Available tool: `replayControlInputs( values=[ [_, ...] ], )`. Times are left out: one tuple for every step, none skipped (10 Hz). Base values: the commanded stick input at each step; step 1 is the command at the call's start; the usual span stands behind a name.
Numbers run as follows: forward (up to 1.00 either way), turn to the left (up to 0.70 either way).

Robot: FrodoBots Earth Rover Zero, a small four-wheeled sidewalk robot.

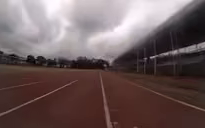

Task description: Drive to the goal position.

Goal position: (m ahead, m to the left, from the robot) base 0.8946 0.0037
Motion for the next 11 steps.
replayControlInputs(
  values=[
    [0.70, 0.00],
    [0.70, 0.00],
    [0.70, 0.00],
    [0.70, 0.00],
    [0.70, 0.00],
    [0.70, 0.00],
    [0.70, 0.00],
    [0.70, 0.00],
    [0.70, 0.00],
    [0.70, 0.00],
    [0.70, 0.00]
  ],
)
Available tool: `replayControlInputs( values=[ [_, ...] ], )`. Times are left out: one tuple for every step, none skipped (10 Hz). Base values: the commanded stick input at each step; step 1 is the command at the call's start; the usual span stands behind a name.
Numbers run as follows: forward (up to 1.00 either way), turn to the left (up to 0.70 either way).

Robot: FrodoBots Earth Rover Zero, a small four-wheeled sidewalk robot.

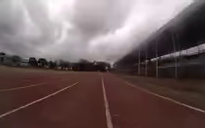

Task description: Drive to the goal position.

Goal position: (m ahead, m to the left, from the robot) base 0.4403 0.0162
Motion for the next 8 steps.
replayControlInputs(
  values=[
    [0.70, 0.00],
    [0.70, 0.00],
    [0.70, 0.00],
    [0.70, 0.00],
    [0.70, 0.00],
    [0.70, 0.00],
    [0.70, 0.00],
    [0.70, 0.00]
  ],
)
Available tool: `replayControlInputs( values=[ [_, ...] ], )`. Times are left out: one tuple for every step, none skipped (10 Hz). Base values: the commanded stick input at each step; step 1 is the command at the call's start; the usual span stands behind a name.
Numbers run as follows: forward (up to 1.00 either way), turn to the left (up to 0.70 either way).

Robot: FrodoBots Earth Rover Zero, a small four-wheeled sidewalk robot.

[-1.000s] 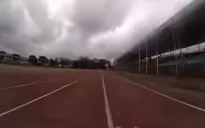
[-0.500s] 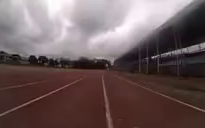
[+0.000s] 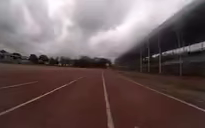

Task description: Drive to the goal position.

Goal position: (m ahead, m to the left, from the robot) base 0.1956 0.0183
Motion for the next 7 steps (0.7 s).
replayControlInputs(
  values=[
    [0.70, 0.00],
    [0.70, 0.00],
    [0.70, 0.00],
    [0.70, 0.00],
    [0.70, 0.00],
    [0.70, 0.00],
    [0.70, 0.00]
  ],
)
